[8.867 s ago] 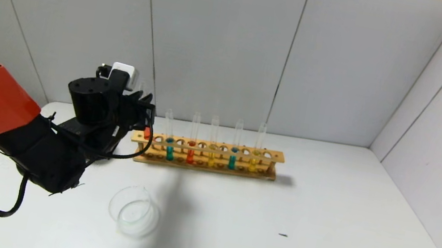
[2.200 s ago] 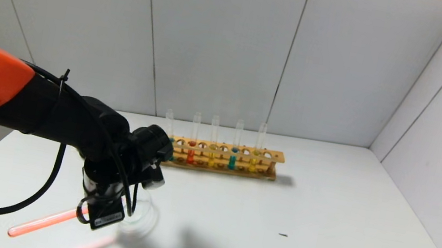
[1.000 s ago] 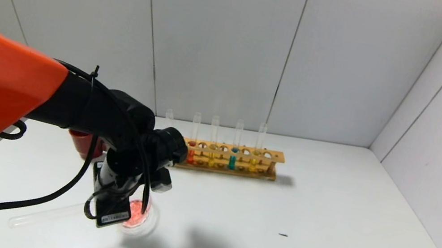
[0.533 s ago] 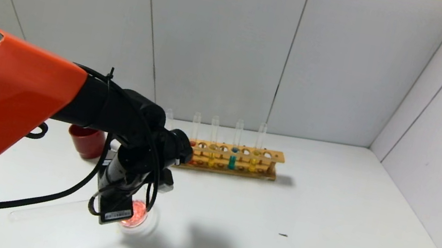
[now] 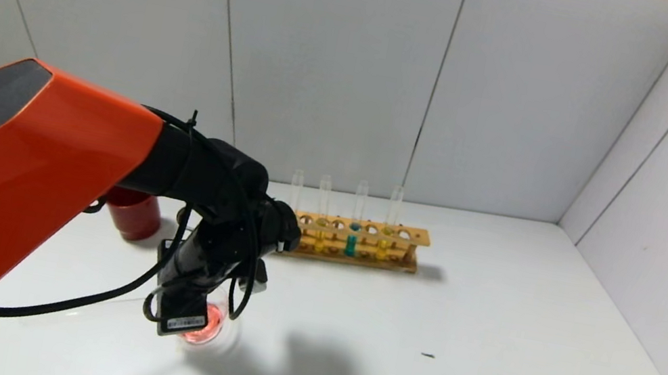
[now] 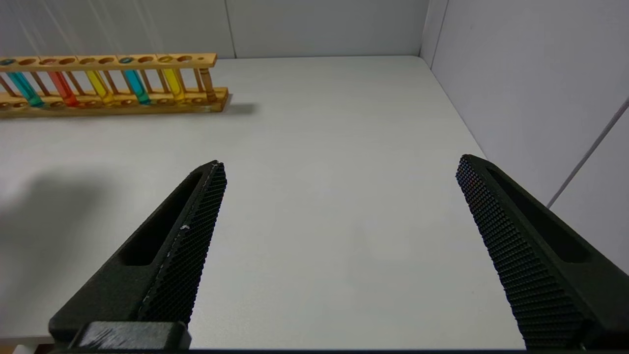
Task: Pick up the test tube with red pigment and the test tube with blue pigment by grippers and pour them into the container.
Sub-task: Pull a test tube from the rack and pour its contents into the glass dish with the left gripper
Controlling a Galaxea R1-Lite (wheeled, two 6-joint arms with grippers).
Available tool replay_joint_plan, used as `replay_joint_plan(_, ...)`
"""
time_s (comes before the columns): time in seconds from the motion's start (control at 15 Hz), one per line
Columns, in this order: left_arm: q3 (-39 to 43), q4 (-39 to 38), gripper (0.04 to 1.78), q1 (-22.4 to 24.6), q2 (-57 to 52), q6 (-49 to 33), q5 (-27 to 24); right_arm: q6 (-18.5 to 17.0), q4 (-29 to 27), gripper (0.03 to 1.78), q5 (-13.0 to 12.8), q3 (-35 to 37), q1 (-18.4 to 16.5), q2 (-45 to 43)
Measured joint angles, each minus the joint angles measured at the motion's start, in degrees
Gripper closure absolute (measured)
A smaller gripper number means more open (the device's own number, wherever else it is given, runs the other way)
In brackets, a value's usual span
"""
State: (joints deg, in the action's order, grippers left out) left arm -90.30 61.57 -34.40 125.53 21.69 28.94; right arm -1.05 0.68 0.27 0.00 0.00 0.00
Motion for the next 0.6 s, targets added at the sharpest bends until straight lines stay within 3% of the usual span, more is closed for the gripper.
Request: replay_joint_plan(0.6, -1.82, 5.66, 1.51, -0.54, 2.45, 0.11, 1.46, 0.0, -0.02, 0.1, 0.0, 0.0, 0.0, 0.0)
